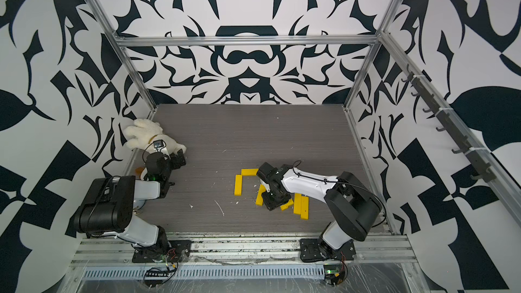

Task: Assemble the number 8 with building blocks
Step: Move the building block to the center of the board, then pick up the building block from the center of the board.

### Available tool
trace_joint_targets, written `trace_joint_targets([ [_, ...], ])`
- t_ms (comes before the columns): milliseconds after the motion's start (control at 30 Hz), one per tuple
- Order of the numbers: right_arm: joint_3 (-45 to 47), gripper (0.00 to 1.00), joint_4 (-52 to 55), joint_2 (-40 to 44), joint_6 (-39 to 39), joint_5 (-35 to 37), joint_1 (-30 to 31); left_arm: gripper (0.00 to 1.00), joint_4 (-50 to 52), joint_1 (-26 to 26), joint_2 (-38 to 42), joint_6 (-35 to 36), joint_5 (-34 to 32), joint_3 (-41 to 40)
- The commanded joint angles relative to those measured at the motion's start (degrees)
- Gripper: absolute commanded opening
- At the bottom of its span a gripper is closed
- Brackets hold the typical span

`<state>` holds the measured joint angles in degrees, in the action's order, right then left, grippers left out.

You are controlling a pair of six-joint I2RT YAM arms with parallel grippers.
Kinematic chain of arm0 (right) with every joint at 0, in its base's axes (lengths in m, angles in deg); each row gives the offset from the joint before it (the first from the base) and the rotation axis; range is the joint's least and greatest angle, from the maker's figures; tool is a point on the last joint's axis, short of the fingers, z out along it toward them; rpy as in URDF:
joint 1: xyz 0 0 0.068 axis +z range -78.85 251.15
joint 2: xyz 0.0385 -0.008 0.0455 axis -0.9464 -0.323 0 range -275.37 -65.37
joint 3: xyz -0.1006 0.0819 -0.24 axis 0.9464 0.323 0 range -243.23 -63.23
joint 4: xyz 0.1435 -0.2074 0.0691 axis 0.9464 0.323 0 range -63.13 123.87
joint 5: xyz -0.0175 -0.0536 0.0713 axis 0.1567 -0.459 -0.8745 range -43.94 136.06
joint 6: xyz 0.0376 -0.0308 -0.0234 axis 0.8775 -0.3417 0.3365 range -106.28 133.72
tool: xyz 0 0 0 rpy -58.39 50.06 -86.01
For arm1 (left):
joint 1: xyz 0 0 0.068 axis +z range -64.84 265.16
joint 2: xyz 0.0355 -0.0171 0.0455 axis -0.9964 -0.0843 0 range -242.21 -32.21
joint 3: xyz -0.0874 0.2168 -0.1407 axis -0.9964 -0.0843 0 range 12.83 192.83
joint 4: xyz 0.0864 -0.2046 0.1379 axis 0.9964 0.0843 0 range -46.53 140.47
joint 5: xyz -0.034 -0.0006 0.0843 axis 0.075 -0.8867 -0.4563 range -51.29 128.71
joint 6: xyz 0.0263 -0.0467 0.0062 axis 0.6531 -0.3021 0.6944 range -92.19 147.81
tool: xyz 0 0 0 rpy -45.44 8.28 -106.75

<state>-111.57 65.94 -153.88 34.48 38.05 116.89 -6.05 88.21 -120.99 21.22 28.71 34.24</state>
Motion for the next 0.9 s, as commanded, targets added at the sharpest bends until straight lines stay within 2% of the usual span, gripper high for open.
trace_joint_targets([
  [0,-4.93,0.47,3.23,4.84,-0.63,-1.68,0.23,0.99,-0.93,0.27,0.30,0.02,0.38,0.43],
  [167,-9.85,0.52,5.26,6.71,1.22,-2.96,0.23,0.99,-0.93,0.22,0.27,0.00,0.36,0.39],
  [367,-15.16,0.59,9.99,-1.91,8.88,-1.50,1.04,0.99,-0.91,0.26,0.32,0.02,0.34,0.39],
  [467,-16.71,0.60,10.53,-3.39,10.81,-0.69,1.46,0.99,-0.85,0.21,0.28,0.01,0.34,0.39],
  [867,-22.19,0.60,11.82,-12.66,10.97,0.66,1.88,0.99,-0.86,0.22,0.32,0.00,0.40,0.39],
])
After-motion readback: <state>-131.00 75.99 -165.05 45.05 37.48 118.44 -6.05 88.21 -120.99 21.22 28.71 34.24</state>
